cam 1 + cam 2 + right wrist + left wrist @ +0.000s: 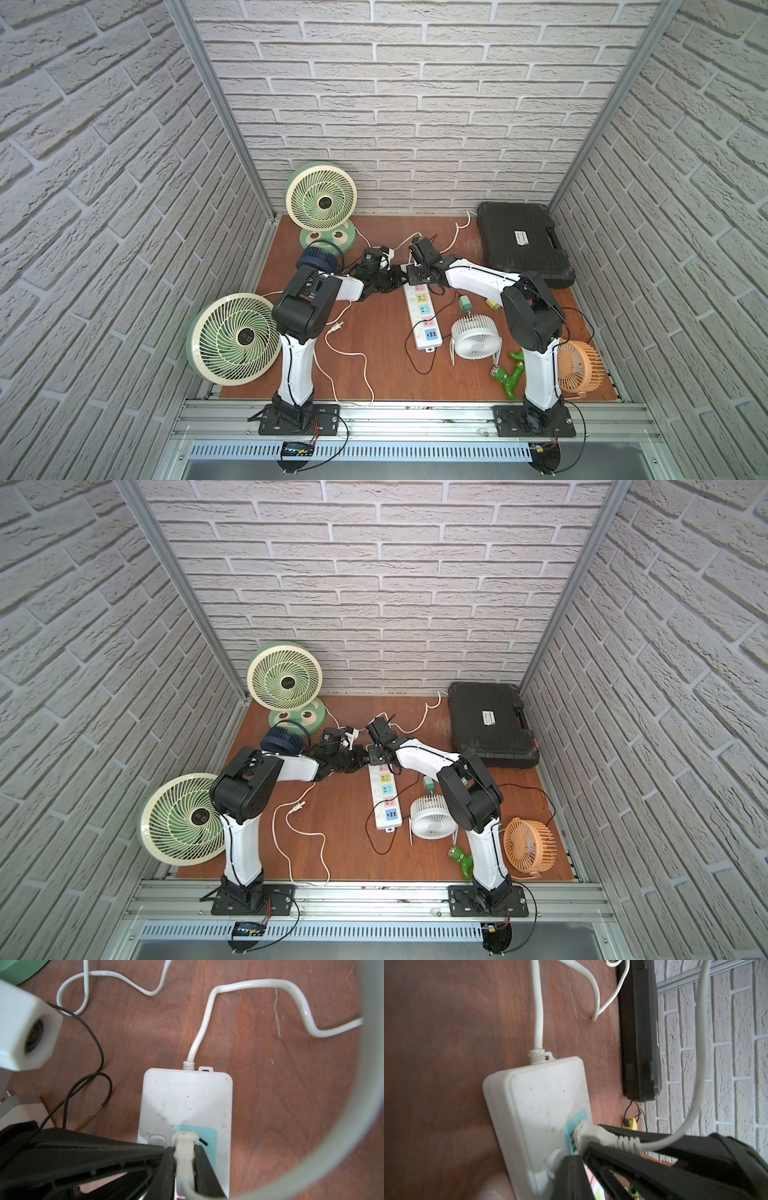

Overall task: Unplug the desk fan from the power strip
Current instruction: Remove the plug from the socket, then place the plug at the center of the board.

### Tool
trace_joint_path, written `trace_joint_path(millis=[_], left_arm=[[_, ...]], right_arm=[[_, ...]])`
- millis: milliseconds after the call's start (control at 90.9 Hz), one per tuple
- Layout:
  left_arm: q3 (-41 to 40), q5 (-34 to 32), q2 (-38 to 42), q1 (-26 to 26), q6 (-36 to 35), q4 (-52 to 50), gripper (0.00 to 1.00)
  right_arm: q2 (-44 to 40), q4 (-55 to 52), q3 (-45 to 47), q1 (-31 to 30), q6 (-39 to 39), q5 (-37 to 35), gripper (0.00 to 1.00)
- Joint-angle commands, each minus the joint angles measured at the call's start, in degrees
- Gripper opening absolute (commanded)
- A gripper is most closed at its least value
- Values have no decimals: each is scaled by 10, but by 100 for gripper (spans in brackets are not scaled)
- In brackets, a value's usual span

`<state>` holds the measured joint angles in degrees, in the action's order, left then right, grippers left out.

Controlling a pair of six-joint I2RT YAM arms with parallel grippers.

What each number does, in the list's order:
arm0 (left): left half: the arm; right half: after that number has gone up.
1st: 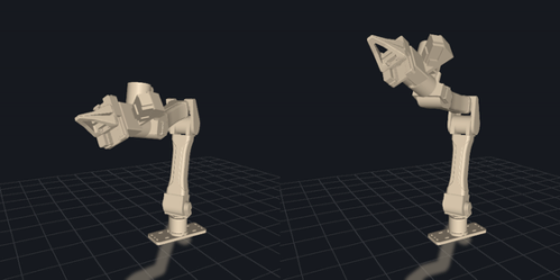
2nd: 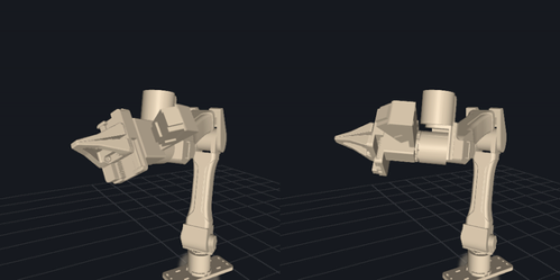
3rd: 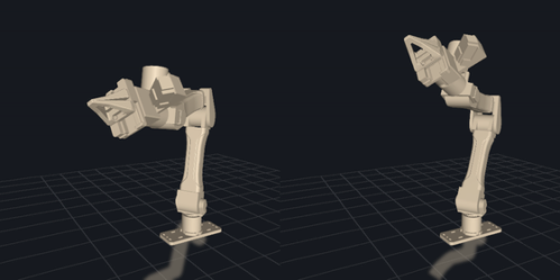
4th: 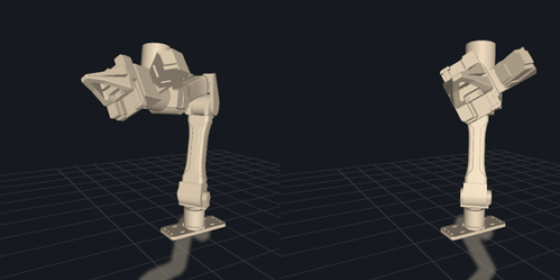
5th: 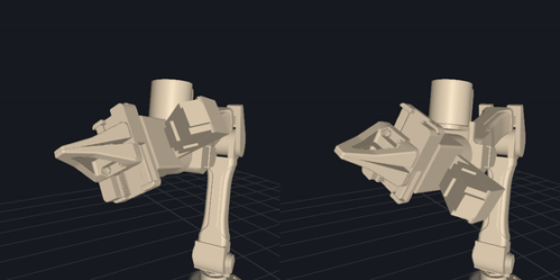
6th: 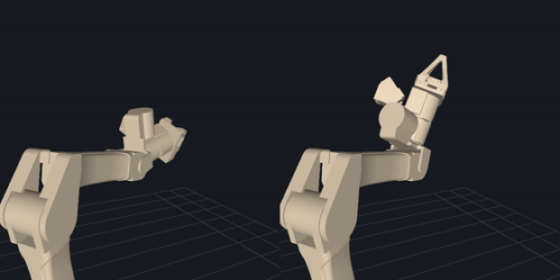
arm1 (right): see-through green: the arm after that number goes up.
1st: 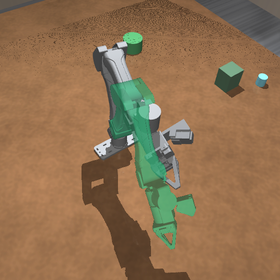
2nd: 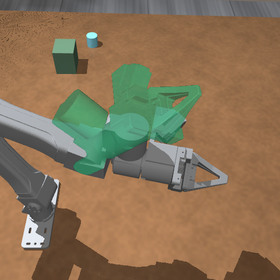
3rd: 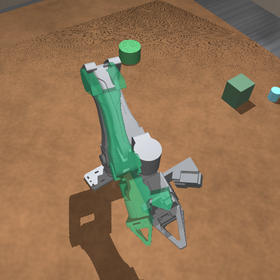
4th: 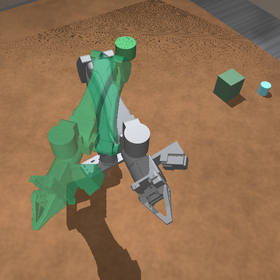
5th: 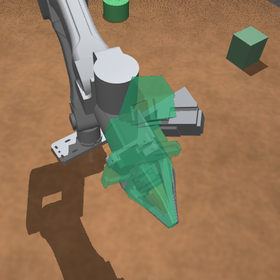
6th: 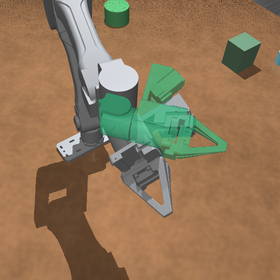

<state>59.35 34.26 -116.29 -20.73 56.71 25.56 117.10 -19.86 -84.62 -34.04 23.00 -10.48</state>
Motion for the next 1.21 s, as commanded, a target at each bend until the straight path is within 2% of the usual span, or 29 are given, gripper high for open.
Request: trace_joint_path(millis=[0, 286, 583, 682, 935, 1199], left_arm=[[-16, -13, -8, -1, -5, -17, 0], [-19, -12, 17, 4, -15, -25, 0], [-27, -35, 131, 33, -83, -115, 0], [-40, -53, 183, 50, -109, -147, 0], [-77, -89, 315, 89, -157, -221, 0], [-126, -104, 409, 137, -178, -259, 0]], right_arm=[[-22, -37, -27, -24, -33, -75, 6], [-71, -3, -2, 7, -12, 6, 6], [-60, -13, -64, 21, -30, 62, 6], [-42, -26, -109, 23, -39, 95, 6], [75, -57, -240, 24, -34, 177, 6], [187, -63, -360, 24, -15, 210, 6]])
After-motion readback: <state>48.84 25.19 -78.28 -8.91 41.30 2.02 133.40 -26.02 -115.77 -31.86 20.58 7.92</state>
